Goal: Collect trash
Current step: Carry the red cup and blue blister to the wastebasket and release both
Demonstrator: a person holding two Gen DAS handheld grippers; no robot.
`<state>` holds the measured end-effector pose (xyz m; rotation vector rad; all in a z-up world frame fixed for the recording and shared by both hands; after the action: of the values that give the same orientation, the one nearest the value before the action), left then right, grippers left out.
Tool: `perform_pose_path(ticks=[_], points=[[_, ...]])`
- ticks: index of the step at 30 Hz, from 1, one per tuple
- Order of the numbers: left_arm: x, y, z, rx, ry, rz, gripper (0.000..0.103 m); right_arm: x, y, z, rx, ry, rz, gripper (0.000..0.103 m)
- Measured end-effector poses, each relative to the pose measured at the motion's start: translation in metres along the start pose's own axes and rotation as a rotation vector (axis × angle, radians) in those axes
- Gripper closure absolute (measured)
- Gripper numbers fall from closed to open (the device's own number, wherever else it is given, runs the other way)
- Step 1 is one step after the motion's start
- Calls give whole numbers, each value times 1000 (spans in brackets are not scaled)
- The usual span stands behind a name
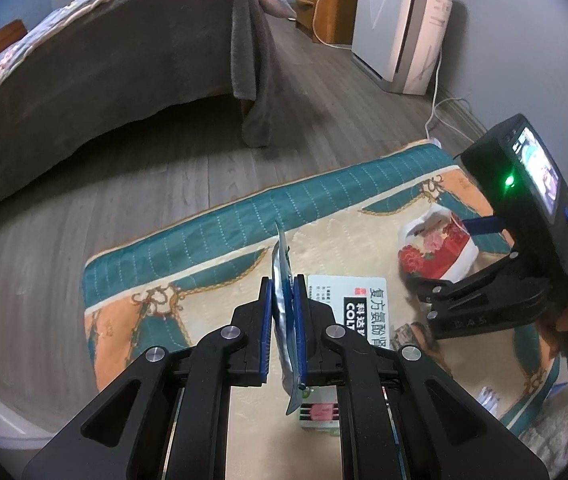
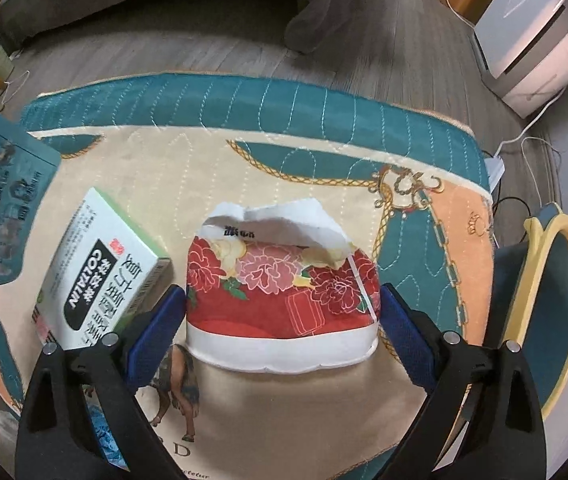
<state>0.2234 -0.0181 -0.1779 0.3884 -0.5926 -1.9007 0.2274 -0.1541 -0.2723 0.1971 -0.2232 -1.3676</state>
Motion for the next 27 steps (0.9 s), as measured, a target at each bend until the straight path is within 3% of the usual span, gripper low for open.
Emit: perform_pose_path(ticks=[12, 27], points=[[19, 2, 23, 38, 1, -27, 92, 21, -8, 43, 70, 6, -42, 10], [47, -1, 57, 94, 13, -74, 92, 33, -43, 104, 167, -21, -46, 10]])
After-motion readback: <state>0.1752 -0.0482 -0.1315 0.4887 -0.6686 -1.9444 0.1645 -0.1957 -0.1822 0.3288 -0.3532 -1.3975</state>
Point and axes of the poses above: each gripper's, at about its wrist camera, not at the fingertips, and z roughly against the way its jaws point, x to its right, y to its top, the point moved 10 cm from there along -z, roughly the way its jaws point, and after that the axes turned 3 degrees about x, right-handed, at the moved point
